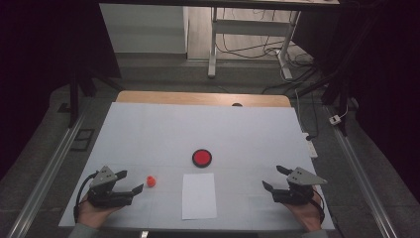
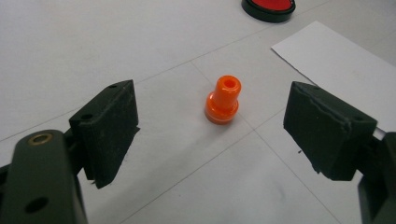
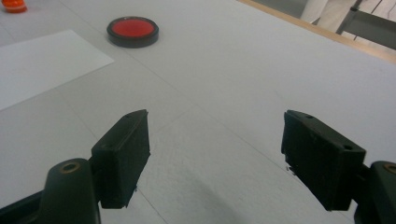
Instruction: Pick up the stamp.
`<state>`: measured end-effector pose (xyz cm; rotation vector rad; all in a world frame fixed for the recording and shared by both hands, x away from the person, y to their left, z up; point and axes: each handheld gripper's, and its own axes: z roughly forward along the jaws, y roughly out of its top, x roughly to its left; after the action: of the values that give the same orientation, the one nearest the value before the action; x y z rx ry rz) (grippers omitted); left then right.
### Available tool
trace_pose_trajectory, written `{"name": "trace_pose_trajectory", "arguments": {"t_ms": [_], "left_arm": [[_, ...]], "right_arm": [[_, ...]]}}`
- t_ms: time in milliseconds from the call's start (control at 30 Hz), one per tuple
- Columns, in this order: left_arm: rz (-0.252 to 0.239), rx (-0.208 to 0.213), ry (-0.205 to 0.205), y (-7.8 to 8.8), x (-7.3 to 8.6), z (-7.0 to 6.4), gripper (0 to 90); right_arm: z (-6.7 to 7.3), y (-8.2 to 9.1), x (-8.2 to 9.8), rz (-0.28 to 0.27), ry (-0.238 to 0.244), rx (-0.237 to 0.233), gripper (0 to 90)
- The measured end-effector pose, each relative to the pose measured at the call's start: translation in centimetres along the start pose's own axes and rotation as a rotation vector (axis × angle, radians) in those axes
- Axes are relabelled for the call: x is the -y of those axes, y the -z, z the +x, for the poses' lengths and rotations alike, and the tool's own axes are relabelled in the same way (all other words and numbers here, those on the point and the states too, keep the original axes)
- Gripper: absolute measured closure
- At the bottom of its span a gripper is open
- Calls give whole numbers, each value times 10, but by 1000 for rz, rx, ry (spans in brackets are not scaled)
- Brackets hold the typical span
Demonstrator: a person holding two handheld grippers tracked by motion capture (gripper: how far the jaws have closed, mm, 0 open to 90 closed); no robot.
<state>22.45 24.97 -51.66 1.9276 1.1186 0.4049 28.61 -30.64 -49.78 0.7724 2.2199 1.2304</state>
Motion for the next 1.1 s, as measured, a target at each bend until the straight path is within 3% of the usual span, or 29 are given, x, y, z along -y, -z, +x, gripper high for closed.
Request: {"name": "trace_pose_trajectory", "arguments": {"t_ms": [1100], "left_arm": [[-23, -8, -19, 5, -3, -1, 195]], "right_arm": [[2, -7, -1, -2, -2, -17, 285]]}}
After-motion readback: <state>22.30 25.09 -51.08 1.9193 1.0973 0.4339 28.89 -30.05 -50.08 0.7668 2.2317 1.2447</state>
